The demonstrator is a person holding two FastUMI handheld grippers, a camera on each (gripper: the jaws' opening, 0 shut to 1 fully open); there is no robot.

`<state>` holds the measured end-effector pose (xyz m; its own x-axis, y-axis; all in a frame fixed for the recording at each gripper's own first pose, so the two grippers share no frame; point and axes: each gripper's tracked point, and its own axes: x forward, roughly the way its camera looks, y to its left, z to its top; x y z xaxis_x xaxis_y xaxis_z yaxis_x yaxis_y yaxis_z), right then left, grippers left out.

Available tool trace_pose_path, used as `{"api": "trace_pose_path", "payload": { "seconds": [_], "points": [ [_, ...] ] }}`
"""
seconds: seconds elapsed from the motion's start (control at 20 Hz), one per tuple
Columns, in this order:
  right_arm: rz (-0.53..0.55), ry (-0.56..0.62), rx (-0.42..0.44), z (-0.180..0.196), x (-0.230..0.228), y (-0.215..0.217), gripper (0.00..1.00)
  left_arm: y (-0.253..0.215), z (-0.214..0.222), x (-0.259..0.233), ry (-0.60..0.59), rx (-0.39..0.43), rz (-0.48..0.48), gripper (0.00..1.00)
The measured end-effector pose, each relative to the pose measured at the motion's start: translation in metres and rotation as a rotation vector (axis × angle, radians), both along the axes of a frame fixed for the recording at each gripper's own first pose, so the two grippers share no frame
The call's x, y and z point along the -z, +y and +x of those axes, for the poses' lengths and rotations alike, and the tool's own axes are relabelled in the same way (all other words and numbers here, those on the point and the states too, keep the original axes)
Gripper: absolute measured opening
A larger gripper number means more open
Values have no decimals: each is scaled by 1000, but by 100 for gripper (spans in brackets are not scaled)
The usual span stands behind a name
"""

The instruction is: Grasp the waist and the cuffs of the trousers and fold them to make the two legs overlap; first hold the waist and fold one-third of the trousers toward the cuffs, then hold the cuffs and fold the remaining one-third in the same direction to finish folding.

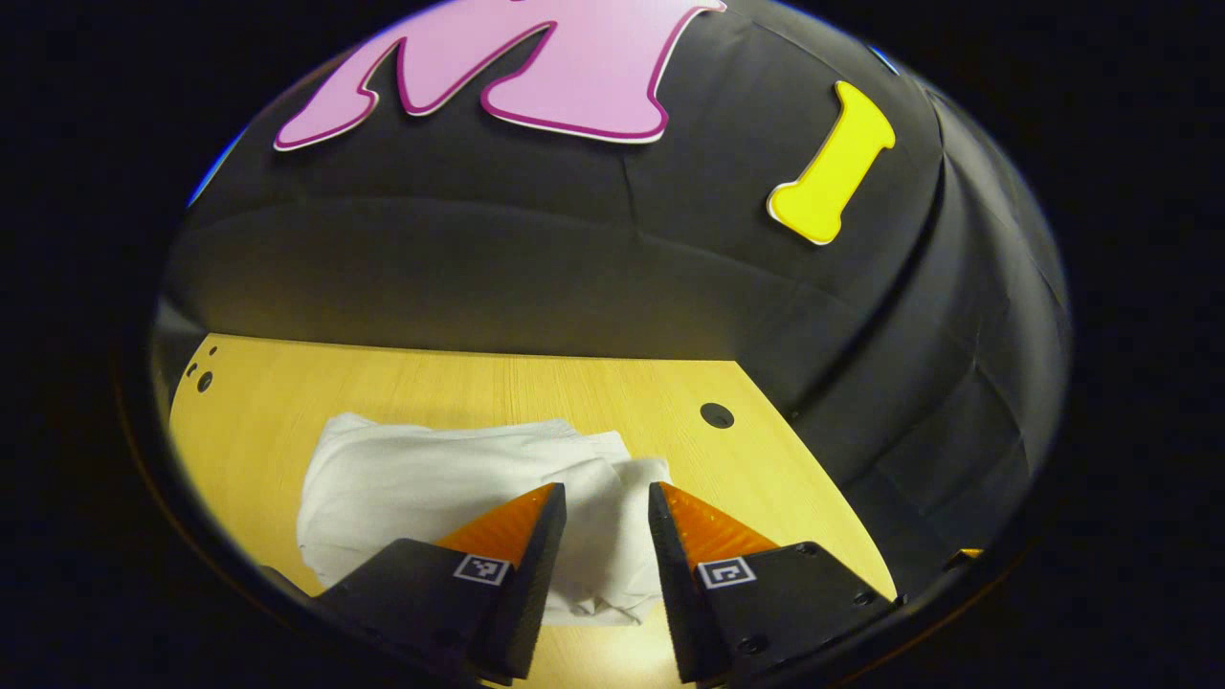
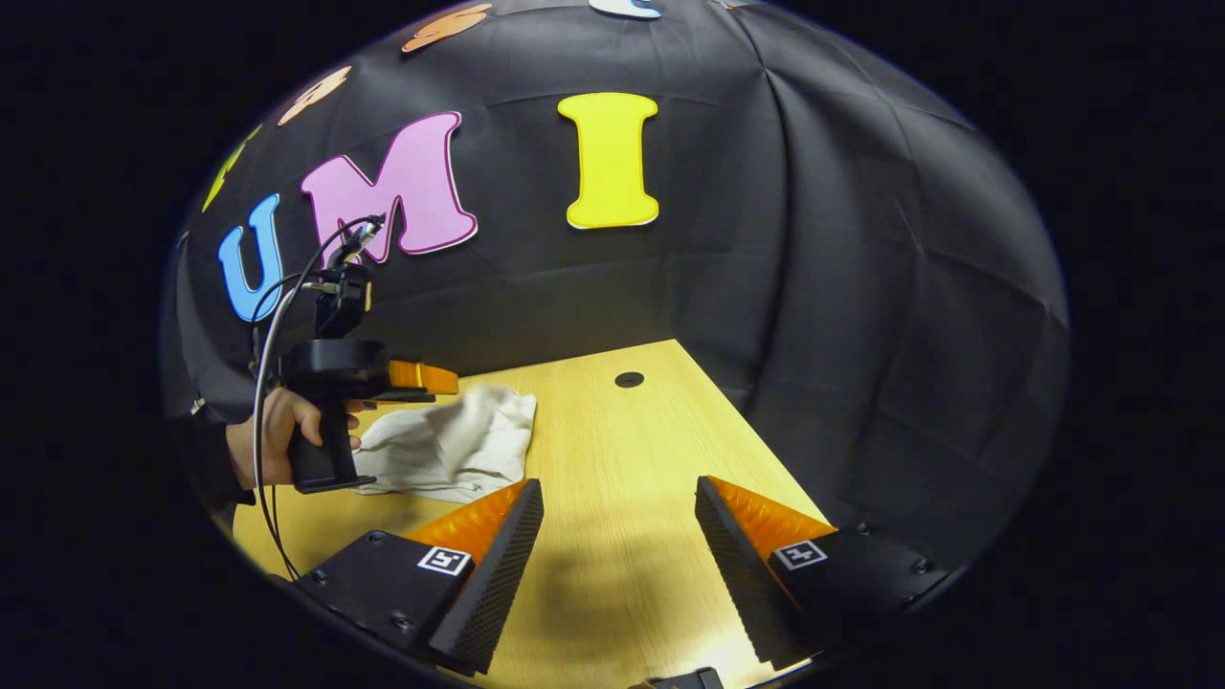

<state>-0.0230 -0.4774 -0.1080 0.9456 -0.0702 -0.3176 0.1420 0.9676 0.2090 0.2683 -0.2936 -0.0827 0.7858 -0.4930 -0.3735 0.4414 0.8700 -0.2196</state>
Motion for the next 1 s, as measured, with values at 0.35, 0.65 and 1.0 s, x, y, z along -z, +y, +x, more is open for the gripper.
{"api": "trace_pose_path", "payload": {
  "seconds": [0.35, 0.65, 1.0],
  "points": [
    [5, -52, -52, -11, -27, 26, 98, 114, -90, -43, -137, -101, 5, 96],
    [40, -71, -113, -33, -62, 74, 98, 217, -196, -102, -325, -211, 32, 96],
    [37, -136, -162, -74, -98, 114, 98, 274, -274, -117, -400, -297, -36, 96]
  ]
}}
